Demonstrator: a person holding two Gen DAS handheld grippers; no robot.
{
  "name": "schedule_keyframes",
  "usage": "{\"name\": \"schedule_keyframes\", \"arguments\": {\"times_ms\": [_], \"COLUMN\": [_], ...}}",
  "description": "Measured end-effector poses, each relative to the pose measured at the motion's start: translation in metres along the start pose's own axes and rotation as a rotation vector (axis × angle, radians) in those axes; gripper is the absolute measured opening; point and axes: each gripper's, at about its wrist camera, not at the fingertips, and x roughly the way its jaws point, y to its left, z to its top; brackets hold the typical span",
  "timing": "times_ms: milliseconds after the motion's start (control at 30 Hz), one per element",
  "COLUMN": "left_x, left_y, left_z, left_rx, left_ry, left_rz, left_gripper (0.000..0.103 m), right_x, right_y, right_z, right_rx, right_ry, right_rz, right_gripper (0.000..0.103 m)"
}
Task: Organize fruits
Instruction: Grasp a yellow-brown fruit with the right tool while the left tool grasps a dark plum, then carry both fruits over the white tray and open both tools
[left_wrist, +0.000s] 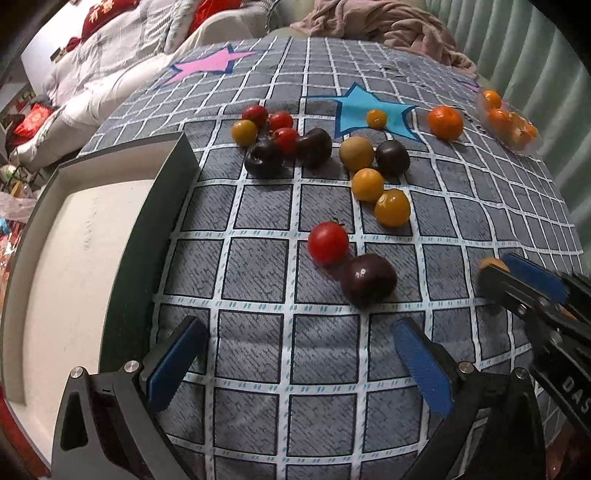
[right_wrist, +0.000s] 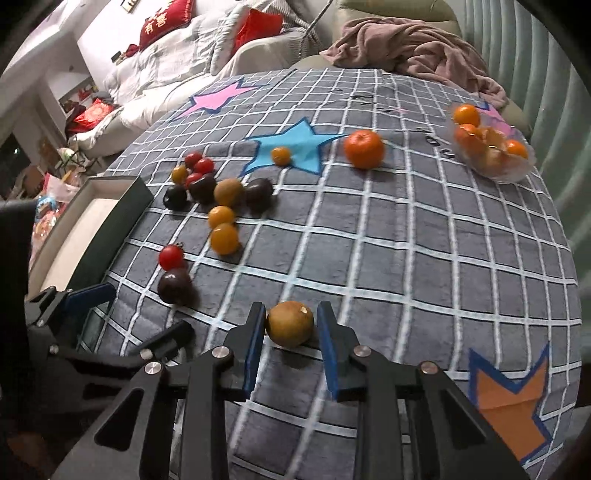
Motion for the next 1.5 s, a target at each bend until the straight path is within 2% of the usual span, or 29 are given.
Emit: {"name": "schedule_keyframes", "arguments": {"times_ms": [133,300,367,467,500,567,767,1067,1300,1500], "left_x": [0.002,-0.003,-0.004,-0.006,-0.008,-0.010,-0.017,-0.040,-0.066,-0.088], "left_y": [-0.005,-0.016,-0.018,-0.017,-0.018,-0.022,-0.019,0.005,0.027,0.059], "left_z": [0.004,0.005,0.007,0.008,0.008,0.006,-0.003,-0.025,-0.032,-0.041], "left_rx": [-0.037,-0.041,-0.049,-0.065,-0.061,-0.050,-0.048,-0.065,-0.077,-0.106], "left_ry": [-0.019,-0.055,-0.058,-0.071,-0.076,-0.088,-0.089,-0.108,-0.163,-0.197], "left_rz": [0.008,0.004,0.006,0.007,0.001,-0.031,-0.059,-0.104,-0.106,-0.089], "left_gripper": [0.102,0.078,0.073,0.055,0.044,0.030,0.030,0.030,0.030,0.030], "right_x": [-0.002,0.004,0.005,0.007,0.008,0.007,-0.005,-0.021,-0.037,-0.054], "right_y": [-0.008,-0.006,-0.004,-0.004,-0.004,-0.005,-0.017,-0.016,0.006,0.046], "right_z": [-0.007,-0.011,-0.010,-0.008,-0.008,-0.007,-0.014,-0.023,-0.020,-0.009], "right_rx": [0.015,0.004,-0.002,0.004,0.008,0.021,0.072,0.075,0.051,-0.011], "right_ry": [-0.004,0.000,-0.002,-0.014,-0.016,-0.022,-0.047,-0.056,-0.068,-0.087], "right_rz": [0.023,0.043,0.043,0.049,0.052,0.060,0.112,0.119,0.144,0.186], "right_gripper": [0.032,0.032,0.032,0.032,0.032,0.028,0.029,0.029,0.029,0.029]}}
